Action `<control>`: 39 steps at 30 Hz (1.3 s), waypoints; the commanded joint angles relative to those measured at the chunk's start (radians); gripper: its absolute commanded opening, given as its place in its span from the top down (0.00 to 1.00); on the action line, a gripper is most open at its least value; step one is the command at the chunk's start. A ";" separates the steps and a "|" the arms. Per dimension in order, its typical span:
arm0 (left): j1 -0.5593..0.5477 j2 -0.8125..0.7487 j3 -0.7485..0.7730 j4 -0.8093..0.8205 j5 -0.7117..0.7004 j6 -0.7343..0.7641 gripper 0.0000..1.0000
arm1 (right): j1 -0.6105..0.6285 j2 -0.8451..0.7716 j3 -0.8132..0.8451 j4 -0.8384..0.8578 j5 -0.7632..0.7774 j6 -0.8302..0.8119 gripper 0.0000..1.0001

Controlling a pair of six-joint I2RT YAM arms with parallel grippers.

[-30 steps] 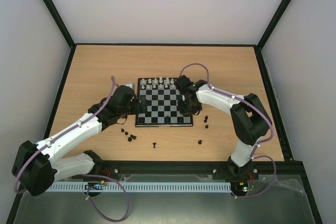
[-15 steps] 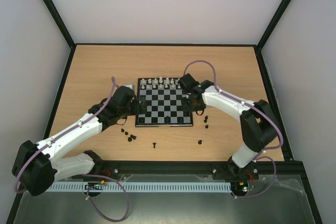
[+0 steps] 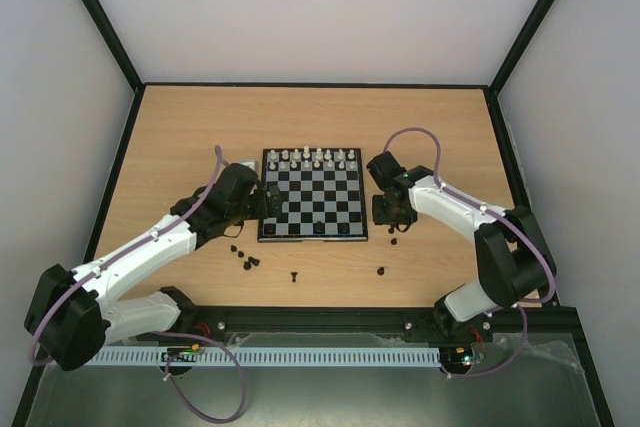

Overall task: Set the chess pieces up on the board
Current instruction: Pick up the chess piece at the center of the board.

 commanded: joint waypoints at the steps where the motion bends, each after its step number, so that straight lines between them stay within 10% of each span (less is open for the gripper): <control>1: 0.004 0.004 -0.008 0.020 0.017 0.018 0.01 | -0.017 0.021 -0.021 -0.018 0.047 0.028 0.55; 39: 0.004 -0.014 -0.012 0.014 0.009 0.023 0.01 | -0.073 0.042 0.099 -0.068 -0.005 -0.027 0.99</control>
